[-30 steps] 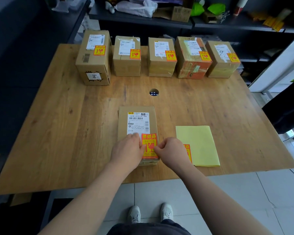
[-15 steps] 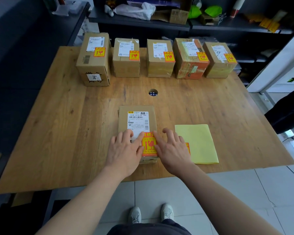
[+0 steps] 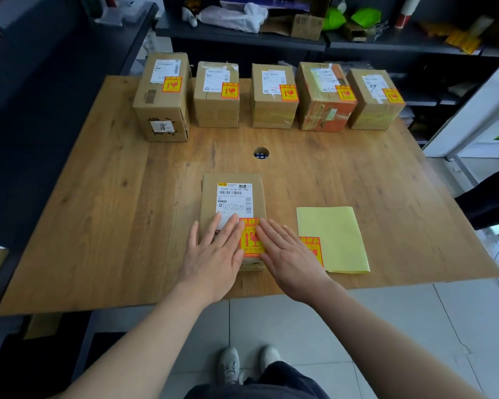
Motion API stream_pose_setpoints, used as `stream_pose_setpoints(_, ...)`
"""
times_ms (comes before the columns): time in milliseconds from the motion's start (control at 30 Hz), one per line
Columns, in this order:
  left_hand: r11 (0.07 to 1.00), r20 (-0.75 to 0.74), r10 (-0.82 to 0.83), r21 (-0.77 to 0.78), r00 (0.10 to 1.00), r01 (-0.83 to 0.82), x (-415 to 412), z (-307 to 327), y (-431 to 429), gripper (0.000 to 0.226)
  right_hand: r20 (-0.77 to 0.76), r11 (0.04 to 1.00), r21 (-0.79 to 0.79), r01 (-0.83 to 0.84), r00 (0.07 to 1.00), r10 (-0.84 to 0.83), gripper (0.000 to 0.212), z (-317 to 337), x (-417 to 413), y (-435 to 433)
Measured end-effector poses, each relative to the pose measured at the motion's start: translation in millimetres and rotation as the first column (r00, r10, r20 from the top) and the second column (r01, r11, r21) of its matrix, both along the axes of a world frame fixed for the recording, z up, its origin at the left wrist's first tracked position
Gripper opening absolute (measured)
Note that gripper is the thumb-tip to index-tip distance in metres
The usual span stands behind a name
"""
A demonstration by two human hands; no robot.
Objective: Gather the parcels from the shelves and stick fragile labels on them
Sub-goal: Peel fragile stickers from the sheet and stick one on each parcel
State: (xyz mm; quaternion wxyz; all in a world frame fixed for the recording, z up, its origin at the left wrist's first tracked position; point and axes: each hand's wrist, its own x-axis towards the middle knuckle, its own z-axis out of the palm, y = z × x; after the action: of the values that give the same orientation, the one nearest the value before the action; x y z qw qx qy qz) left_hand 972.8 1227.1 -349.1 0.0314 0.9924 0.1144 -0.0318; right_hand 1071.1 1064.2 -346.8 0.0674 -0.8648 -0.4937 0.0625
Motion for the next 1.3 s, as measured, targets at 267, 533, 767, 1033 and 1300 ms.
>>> stream_pose_setpoints(267,0.992,-0.029,0.107,-0.058,0.994,-0.109,-3,2,-15,0.066,-0.032,0.988,0.145,-0.06,0.997,0.065,0.052,-2,10,-4)
stream_pose_setpoints(533,0.763,-0.116,0.541,-0.349,0.833,-0.544,-1,16,-2,0.066,-0.386,0.947,0.093,0.307,0.888,-0.25,0.05,4,30,2)
stream_pose_setpoints(767,0.587,-0.058,0.678,-0.557,0.733,-0.587,1,29,18,0.046,-0.449,0.938,0.193,0.287,0.876,-0.175,0.035,9,37,40)
stream_pose_setpoints(1033,0.568,0.06,0.743,-0.585,0.667,-0.579,11,59,105,0.039,-0.484,0.93,0.264,0.256,0.869,-0.102,0.033,33,57,142)
stream_pose_setpoints(1300,0.604,-0.015,0.668,-0.572,0.744,-0.554,31,56,215,0.037,-0.485,0.919,0.194,0.345,0.848,-0.216,0.033,31,62,236)
